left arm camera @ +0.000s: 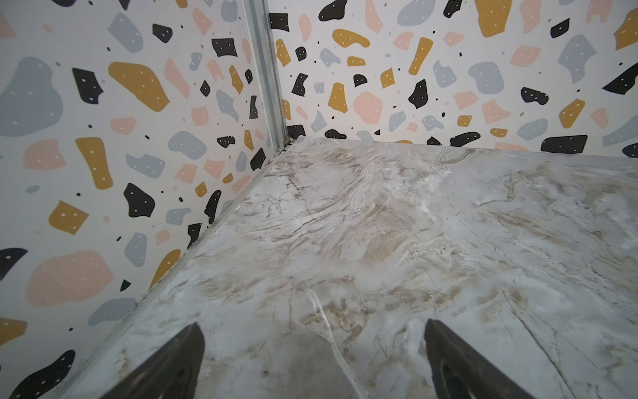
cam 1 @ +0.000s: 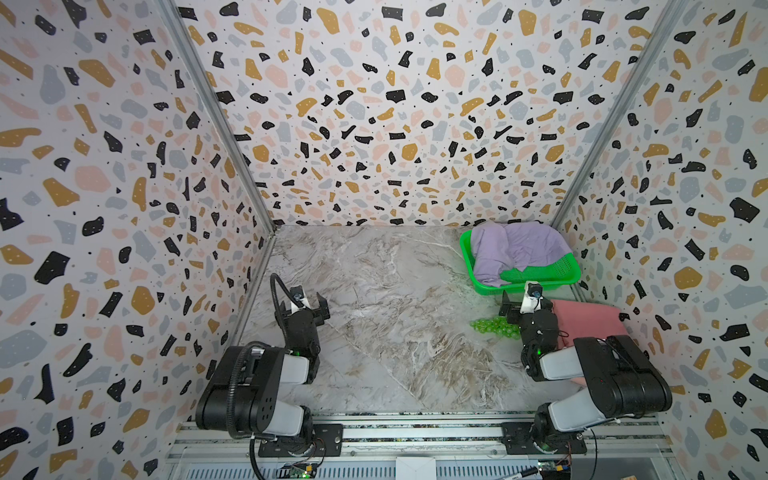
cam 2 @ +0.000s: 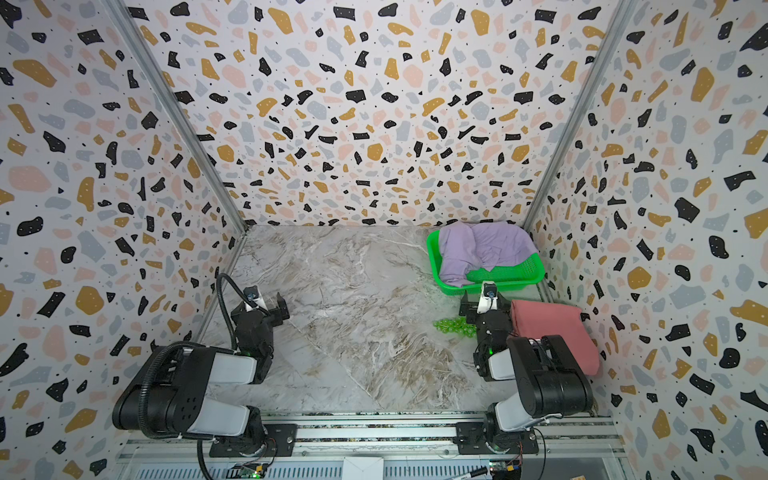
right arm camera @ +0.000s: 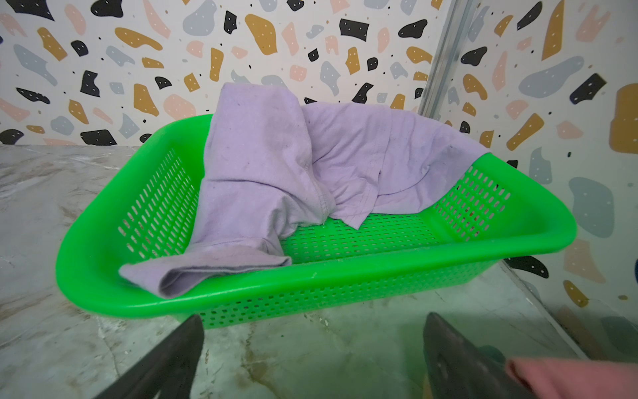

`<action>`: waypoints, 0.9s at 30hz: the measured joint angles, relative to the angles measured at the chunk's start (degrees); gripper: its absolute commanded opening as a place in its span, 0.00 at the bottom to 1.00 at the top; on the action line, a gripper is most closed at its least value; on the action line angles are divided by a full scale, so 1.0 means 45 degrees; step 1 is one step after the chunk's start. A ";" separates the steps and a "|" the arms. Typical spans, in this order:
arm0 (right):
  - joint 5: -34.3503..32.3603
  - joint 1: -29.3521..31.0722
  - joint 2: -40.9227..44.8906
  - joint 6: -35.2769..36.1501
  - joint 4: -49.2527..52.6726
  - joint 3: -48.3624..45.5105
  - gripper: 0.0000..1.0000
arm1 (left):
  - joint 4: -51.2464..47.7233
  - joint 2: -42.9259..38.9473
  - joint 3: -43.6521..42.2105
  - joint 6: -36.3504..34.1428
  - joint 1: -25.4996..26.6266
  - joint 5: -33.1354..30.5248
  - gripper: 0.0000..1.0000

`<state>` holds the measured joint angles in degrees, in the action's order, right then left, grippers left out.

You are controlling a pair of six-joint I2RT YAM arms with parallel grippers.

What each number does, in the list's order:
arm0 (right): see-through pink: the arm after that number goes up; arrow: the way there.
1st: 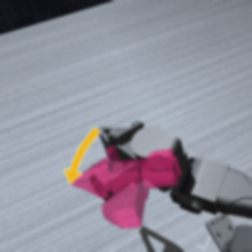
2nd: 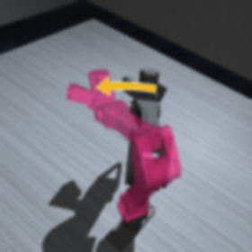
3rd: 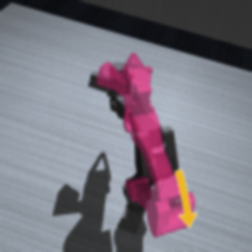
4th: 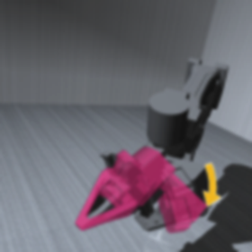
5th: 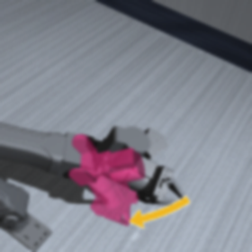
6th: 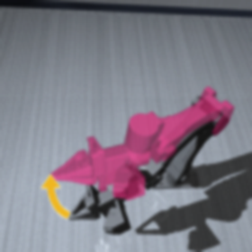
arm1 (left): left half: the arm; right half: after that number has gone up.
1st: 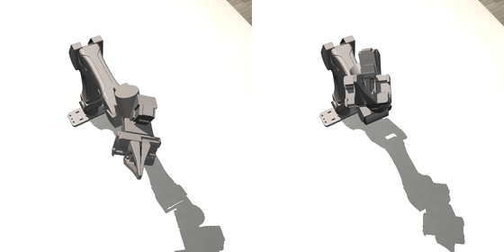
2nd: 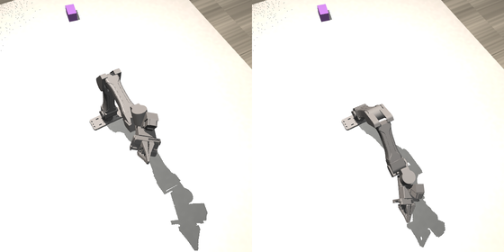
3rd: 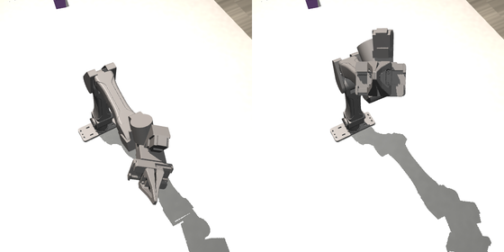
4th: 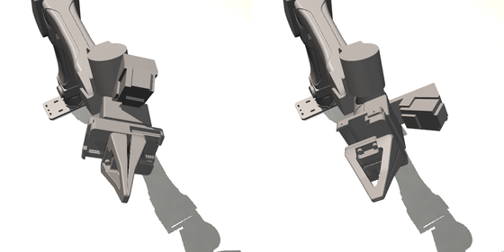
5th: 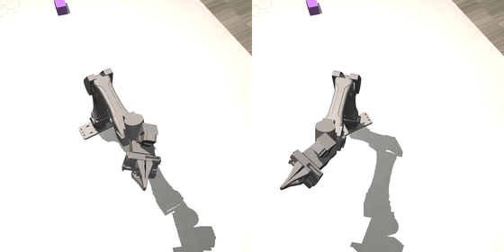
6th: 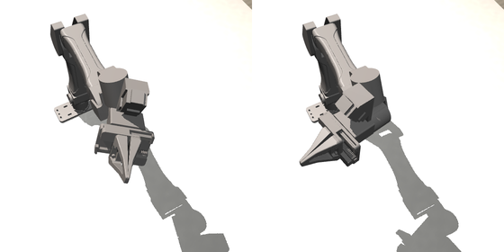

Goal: Fold and stack the t-shirts

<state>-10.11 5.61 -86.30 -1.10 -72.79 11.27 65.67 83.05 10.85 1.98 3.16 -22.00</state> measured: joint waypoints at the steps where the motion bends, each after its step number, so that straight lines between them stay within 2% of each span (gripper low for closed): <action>1: -0.0005 0.0000 0.0000 0.0000 0.0000 0.0000 0.99 | 0.0000 0.0000 0.0000 0.0000 0.0000 0.0000 1.00; 23: -0.0010 0.0019 0.0010 0.0024 -0.0019 -0.0010 0.99 | -0.0015 -0.0034 0.0005 0.0010 0.0000 -0.0005 1.00; 25: -0.0117 0.0170 0.0408 0.0097 0.0573 0.0034 0.99 | -0.0777 -0.0369 0.0257 0.0024 0.0000 -0.0005 1.00; 27: -0.0253 0.0379 0.1370 0.0097 0.2346 0.0491 0.99 | -0.2375 -0.1035 0.1044 0.0034 0.0000 0.0015 1.00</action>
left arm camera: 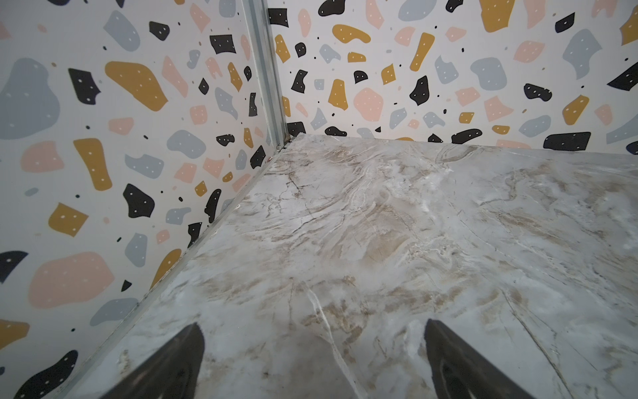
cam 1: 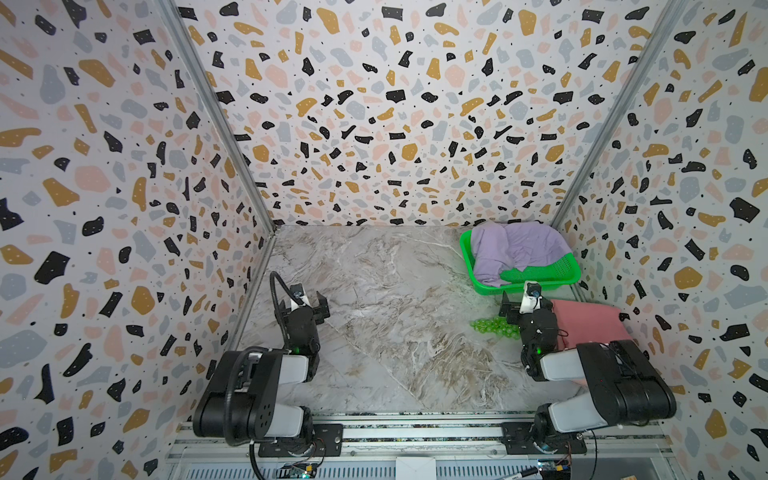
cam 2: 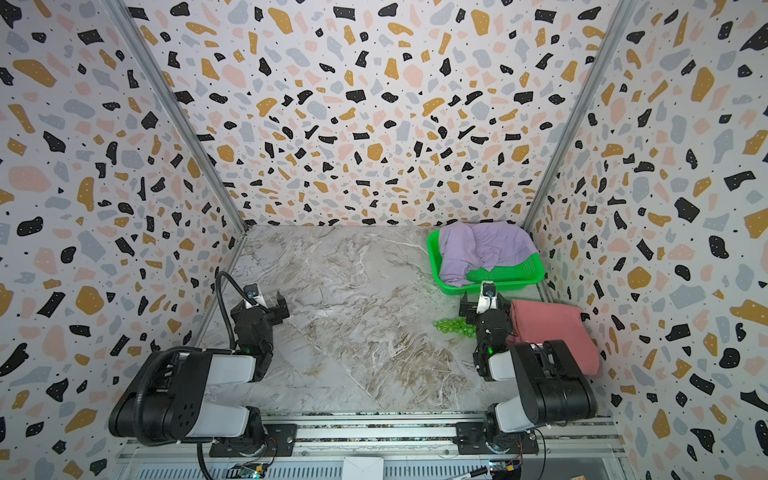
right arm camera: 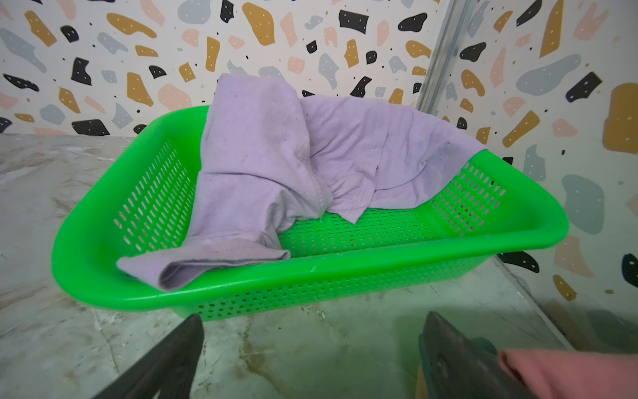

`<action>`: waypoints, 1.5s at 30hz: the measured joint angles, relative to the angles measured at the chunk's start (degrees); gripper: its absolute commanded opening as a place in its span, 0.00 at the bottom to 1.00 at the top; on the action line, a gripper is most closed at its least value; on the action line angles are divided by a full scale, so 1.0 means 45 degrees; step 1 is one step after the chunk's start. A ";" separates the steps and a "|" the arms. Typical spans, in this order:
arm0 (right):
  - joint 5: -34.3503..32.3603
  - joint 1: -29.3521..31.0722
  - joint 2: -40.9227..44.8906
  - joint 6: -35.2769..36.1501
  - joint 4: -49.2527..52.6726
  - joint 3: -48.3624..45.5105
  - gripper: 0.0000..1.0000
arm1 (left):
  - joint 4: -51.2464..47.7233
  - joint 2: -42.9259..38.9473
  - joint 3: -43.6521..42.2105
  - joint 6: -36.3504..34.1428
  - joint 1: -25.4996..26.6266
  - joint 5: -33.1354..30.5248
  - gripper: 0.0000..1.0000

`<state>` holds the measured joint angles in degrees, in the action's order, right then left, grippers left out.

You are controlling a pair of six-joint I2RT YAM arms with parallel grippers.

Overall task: Fold and stack the t-shirts
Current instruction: 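Grasp the lavender t-shirt in the green basket with right gripper while left arm rises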

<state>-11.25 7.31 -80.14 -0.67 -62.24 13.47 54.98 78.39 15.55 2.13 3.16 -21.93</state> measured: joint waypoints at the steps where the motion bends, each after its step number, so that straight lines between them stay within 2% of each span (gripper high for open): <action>1: -0.0092 0.0107 0.0646 -0.0189 0.1273 0.0563 0.99 | -0.0845 -0.0403 0.0559 0.0063 0.0000 0.0015 1.00; 5: 0.0058 0.0481 0.2633 -0.1632 0.5634 0.3497 0.99 | -0.3915 -0.1982 0.3128 0.0826 0.0010 0.0627 1.00; 8: 0.0559 0.1117 0.3929 -0.3113 0.8189 0.5255 0.99 | -0.6343 -0.2535 0.5353 0.2297 0.0277 0.1360 0.99; 10: 0.1083 0.2137 0.4566 -0.4289 0.9598 0.6241 0.99 | -0.7902 -0.2603 0.6941 0.3677 0.0860 0.1977 1.00; 14: 0.2361 0.4022 0.4828 -0.5479 1.0681 0.7422 0.99 | -0.9112 -0.2696 0.8427 0.6237 0.2540 0.3303 1.00; 17: 0.3730 0.4493 0.4731 -0.5761 1.0584 0.7475 0.99 | -0.8325 -0.2701 0.8140 0.7485 0.3211 0.4906 0.99; 20: 0.4697 0.4129 0.3891 -0.5945 1.0962 0.7941 0.99 | -0.7893 -0.2521 0.7674 0.8427 0.3230 0.5809 0.99; 23: 0.5192 0.2963 0.2385 -0.6169 1.1113 0.8796 0.99 | -0.7922 -0.1943 0.7839 0.8636 0.3230 0.6441 1.00; 30: 0.2696 0.1311 -0.1205 -0.4940 1.0302 0.9651 0.99 | -0.8835 -0.0476 0.9593 0.7611 0.3230 0.6217 1.00; 36: 0.2283 0.0262 -0.5192 -0.3789 1.0044 1.2070 1.00 | -0.9714 0.0092 1.0676 0.6290 0.3230 0.5887 1.00; 37: 0.2312 0.0141 -0.5712 -0.3711 1.0049 1.2371 0.97 | -0.9792 0.0121 1.0690 0.6183 0.3230 0.5848 1.00; 38: 0.2327 0.0015 -0.6285 -0.3657 1.0078 1.2755 0.91 | -0.9894 0.0160 1.0695 0.6086 0.3230 0.5799 1.00; 40: 0.2458 -0.0194 -0.7393 -0.3512 1.0185 1.3571 0.60 | -1.0030 0.0214 1.0695 0.5999 0.3230 0.5712 1.00; 41: 0.2618 -0.0291 -0.7970 -0.3570 1.0292 1.4042 0.37 | -1.0112 0.0233 1.0695 0.5989 0.3230 0.5654 1.00; 42: 0.2710 -0.0359 -0.8417 -0.3604 1.0428 1.4440 0.22 | -1.0200 0.0233 1.0695 0.5989 0.3230 0.5595 0.99; 45: 0.2778 -0.0452 -0.8961 -0.3628 1.0860 1.5018 0.04 | -1.0229 0.0223 1.0695 0.5984 0.3230 0.5333 1.00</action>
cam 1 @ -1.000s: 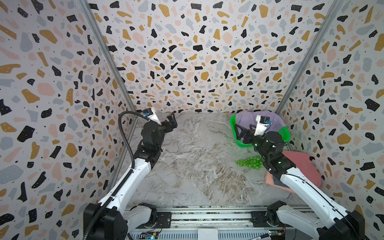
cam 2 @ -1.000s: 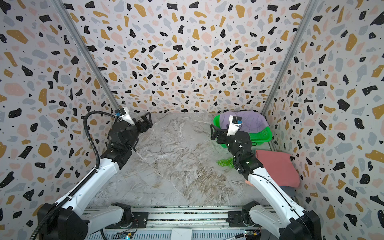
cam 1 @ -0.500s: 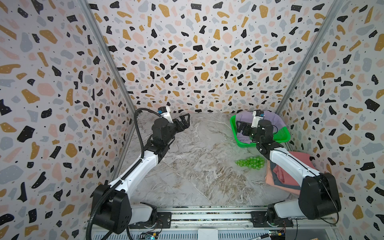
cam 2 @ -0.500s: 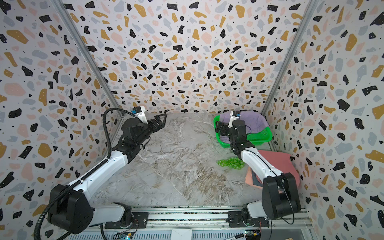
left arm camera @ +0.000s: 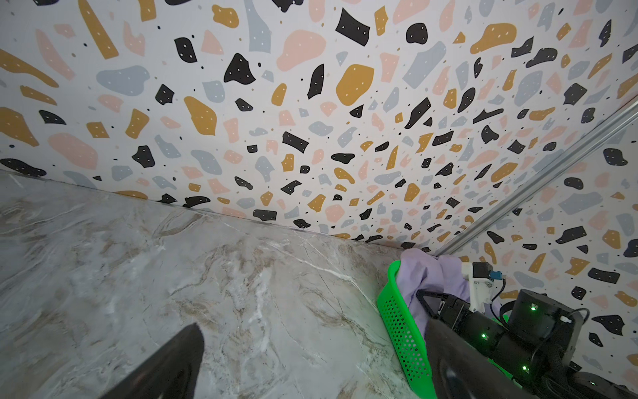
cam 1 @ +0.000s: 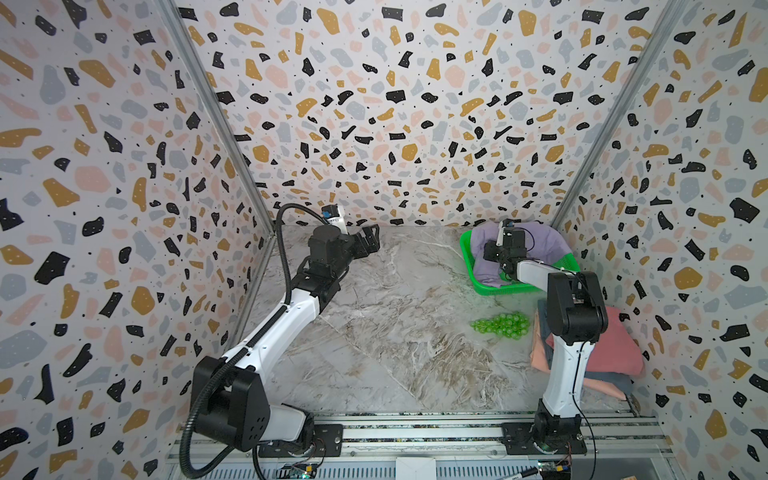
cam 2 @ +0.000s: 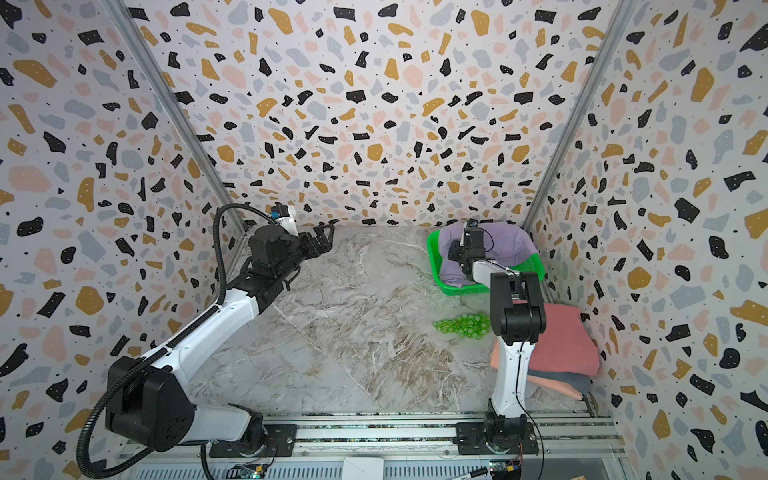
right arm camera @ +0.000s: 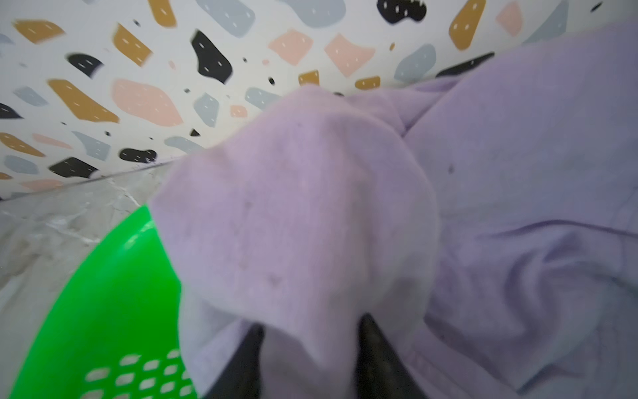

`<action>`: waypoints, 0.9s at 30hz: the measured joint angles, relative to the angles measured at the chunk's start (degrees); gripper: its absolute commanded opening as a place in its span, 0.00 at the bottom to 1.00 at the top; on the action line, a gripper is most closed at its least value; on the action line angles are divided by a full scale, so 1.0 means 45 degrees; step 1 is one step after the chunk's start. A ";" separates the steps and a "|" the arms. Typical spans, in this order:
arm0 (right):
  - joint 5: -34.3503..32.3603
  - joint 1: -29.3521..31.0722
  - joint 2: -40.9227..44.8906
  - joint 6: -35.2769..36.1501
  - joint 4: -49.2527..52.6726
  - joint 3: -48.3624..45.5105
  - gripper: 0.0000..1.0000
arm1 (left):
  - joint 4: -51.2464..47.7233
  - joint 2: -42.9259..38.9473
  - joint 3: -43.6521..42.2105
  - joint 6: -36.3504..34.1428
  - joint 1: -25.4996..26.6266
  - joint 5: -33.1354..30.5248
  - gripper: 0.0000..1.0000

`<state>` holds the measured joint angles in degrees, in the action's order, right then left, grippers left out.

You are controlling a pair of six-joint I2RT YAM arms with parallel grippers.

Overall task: Fold and stack the t-shirts
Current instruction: 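Grasp the lavender t-shirt in the green basket with right gripper while left arm rises, then lift the t-shirt out with right gripper while left gripper grasps its other edge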

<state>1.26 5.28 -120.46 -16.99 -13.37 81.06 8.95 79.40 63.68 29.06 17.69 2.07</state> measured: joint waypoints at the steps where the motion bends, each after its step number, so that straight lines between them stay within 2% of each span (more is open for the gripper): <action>1: 0.0000 -0.0005 0.0044 -0.0034 0.0073 0.0000 0.00 | 0.0000 -0.0005 0.0000 -0.0010 0.0000 -0.0073 1.00; 4: 0.0029 0.0044 0.0797 0.0092 0.0437 0.0000 0.00 | -0.0034 -0.0078 0.0000 -0.0068 0.0000 -0.0282 1.00; 7: 0.0151 0.0355 0.2331 0.0364 0.0831 0.0175 0.00 | -0.0053 -0.0219 0.0000 -0.0185 0.0000 -0.0457 1.00; 10: 0.0554 0.1175 0.3949 0.0719 0.0937 0.1297 0.00 | -0.0005 -0.0282 0.0000 -0.0219 0.0000 -0.0767 1.00; 14: 0.1802 0.2807 0.5654 0.0923 -0.0063 0.3191 0.00 | 0.0092 -0.0282 0.0000 -0.0214 -0.0063 -0.1127 1.00; 18: 0.2924 0.4362 0.6062 0.1088 -0.1190 0.4920 0.00 | 0.0034 -0.0287 0.0170 -0.0228 -0.0262 -0.1297 1.00; 21: 0.3395 0.4799 0.5887 0.0933 -0.1661 0.5163 0.00 | -0.0058 -0.0597 0.0282 -0.0233 -0.0695 -0.1375 1.00; 22: 0.3458 0.4784 0.5659 0.0860 -0.1715 0.5119 0.06 | -0.0180 -0.0855 0.0282 -0.0267 -0.0874 -0.1433 1.00; 23: 0.3487 0.4741 0.5391 0.0709 -0.1700 0.5022 0.23 | -0.0364 -0.1209 0.0282 -0.0330 -0.1010 -0.1554 1.00; 25: 0.3492 0.4658 0.4614 0.0447 -0.1287 0.4862 0.68 | -0.0680 -0.1885 0.0282 -0.0544 -0.1219 -0.1851 0.99; 27: 0.3468 0.4614 0.3619 0.0209 -0.0277 0.4818 0.72 | -0.1219 -0.2686 0.0282 -0.0772 -0.1297 -0.2215 1.00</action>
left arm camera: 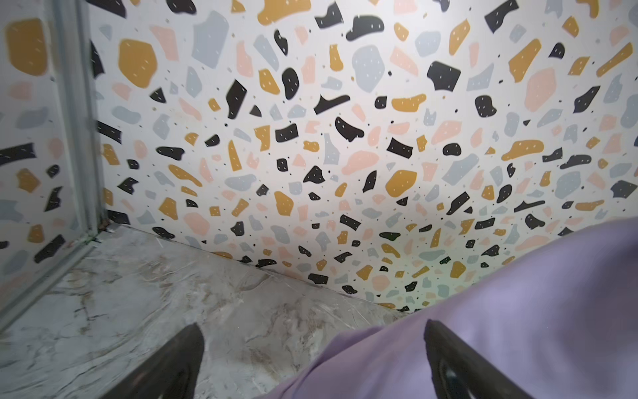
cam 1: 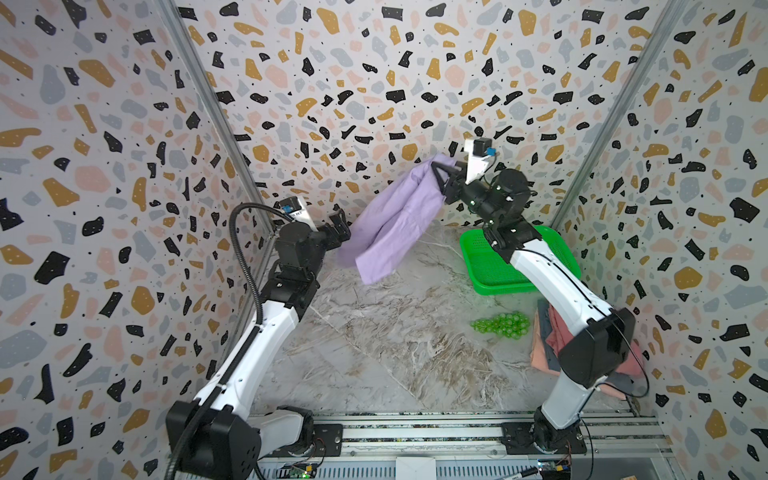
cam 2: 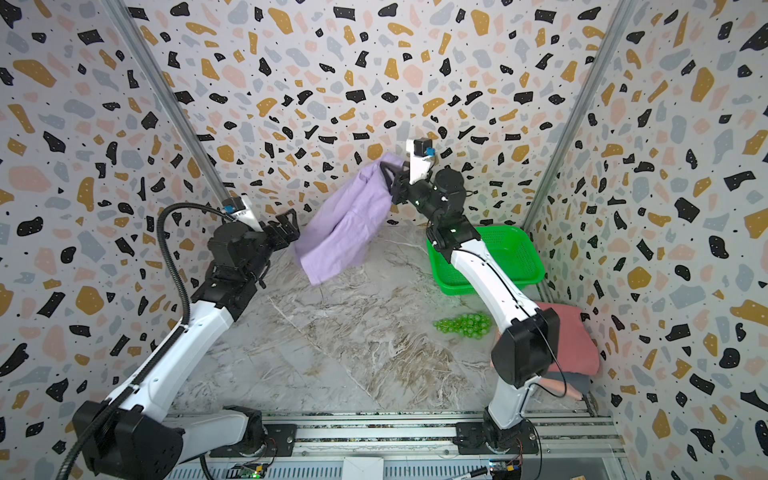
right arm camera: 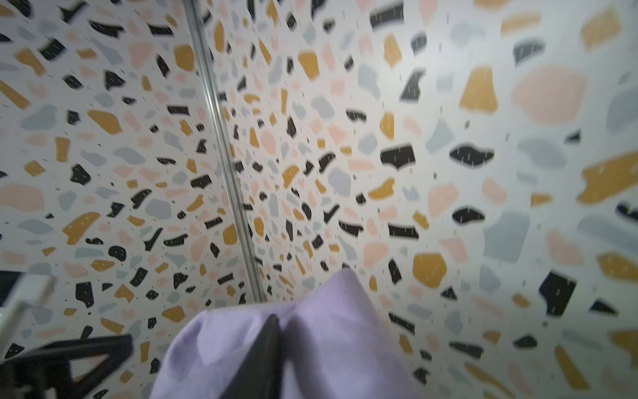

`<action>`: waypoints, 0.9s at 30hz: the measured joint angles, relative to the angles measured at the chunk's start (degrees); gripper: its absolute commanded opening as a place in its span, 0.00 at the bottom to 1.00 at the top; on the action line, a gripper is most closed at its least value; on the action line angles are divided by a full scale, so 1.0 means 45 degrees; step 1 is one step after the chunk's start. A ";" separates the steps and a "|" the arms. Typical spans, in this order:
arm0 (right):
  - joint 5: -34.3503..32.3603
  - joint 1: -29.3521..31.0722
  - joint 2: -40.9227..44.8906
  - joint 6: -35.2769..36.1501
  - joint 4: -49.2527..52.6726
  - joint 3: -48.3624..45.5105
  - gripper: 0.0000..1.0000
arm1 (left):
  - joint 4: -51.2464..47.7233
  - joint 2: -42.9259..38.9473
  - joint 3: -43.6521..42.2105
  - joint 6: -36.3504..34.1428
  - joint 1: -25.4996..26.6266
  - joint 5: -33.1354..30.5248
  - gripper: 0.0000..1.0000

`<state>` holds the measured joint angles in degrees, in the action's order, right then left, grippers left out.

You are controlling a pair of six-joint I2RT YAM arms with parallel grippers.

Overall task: Fold and stack the t-shirts
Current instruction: 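Lift the t-shirt out with right gripper while left gripper grasps its other edge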

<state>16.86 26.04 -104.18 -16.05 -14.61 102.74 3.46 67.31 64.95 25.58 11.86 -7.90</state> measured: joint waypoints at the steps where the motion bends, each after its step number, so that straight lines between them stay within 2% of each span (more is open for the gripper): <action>1: -0.0078 -0.0034 -0.0520 -0.0068 0.0646 -0.0165 0.74 | -0.0282 -0.0393 -0.0005 -0.0121 0.0000 -0.0165 1.00; 3: -0.0291 -0.0068 -0.1103 -0.0321 0.1724 -0.0986 0.80 | -0.0777 -0.1069 -0.0083 -0.0243 0.0000 -0.0442 0.99; 6: -0.0398 -0.0321 -0.1341 -0.0500 0.3283 -0.2594 0.79 | -0.1535 -0.1554 -0.0330 -0.0291 0.0000 -0.0699 1.00; 9: -0.0355 -0.0665 -0.1287 -0.0505 0.4245 -0.3410 0.78 | -0.2467 -0.1190 -0.0544 -0.0170 0.0000 -0.0704 1.00; 14: 0.0311 -0.0695 -0.0189 -0.0092 0.4546 -0.4954 0.79 | -0.4022 0.0418 -0.1651 0.0646 -0.0005 -0.0559 1.00; 19: 0.0675 0.0452 0.0656 0.0238 0.3827 -0.7023 0.81 | -0.4376 0.2006 -0.3094 0.1350 -0.0019 -0.0350 1.00; 23: 0.0063 0.0967 -0.0063 0.0384 0.3007 -0.7810 0.83 | -0.3847 0.3657 -0.2982 0.1345 -0.0102 -0.0248 0.97; 27: -0.1273 0.0855 -0.1447 0.0534 0.2127 -0.7616 0.83 | -0.3128 0.5858 -0.1846 0.0957 -0.0175 0.0024 0.92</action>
<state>11.14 29.89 -110.69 -13.65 -5.04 68.47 -10.61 93.67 56.64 29.89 11.07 -7.79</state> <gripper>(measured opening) 0.830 0.940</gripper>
